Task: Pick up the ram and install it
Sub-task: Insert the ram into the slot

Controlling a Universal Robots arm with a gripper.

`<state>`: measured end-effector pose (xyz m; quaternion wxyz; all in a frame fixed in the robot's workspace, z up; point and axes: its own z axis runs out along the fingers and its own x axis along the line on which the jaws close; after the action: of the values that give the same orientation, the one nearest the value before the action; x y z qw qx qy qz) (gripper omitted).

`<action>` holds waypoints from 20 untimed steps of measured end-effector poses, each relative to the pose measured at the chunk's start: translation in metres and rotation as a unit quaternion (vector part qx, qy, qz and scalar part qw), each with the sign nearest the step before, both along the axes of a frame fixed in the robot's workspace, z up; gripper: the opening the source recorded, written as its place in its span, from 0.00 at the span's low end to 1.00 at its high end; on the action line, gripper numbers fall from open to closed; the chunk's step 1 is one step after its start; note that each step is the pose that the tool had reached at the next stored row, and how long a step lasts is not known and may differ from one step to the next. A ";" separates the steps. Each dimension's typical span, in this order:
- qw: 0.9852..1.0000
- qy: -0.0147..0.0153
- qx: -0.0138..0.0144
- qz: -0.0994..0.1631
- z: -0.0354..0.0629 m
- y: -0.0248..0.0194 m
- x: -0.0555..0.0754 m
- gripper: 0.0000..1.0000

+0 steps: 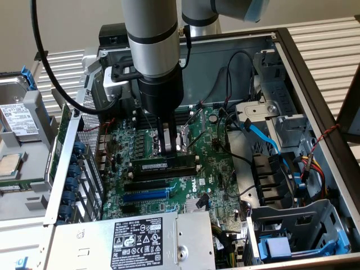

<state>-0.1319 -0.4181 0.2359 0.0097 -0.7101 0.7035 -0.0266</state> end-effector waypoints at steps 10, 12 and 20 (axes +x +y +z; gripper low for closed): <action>1.000 -0.003 0.000 0.000 0.0000 0.0001 0.000 0.14; 1.000 -0.003 0.000 0.000 0.0000 0.0001 -0.001 0.14; 1.000 -0.003 0.000 0.000 0.0000 0.0006 -0.002 0.14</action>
<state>-0.1343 -0.4175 0.2359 0.0119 -0.7100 0.7035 -0.0291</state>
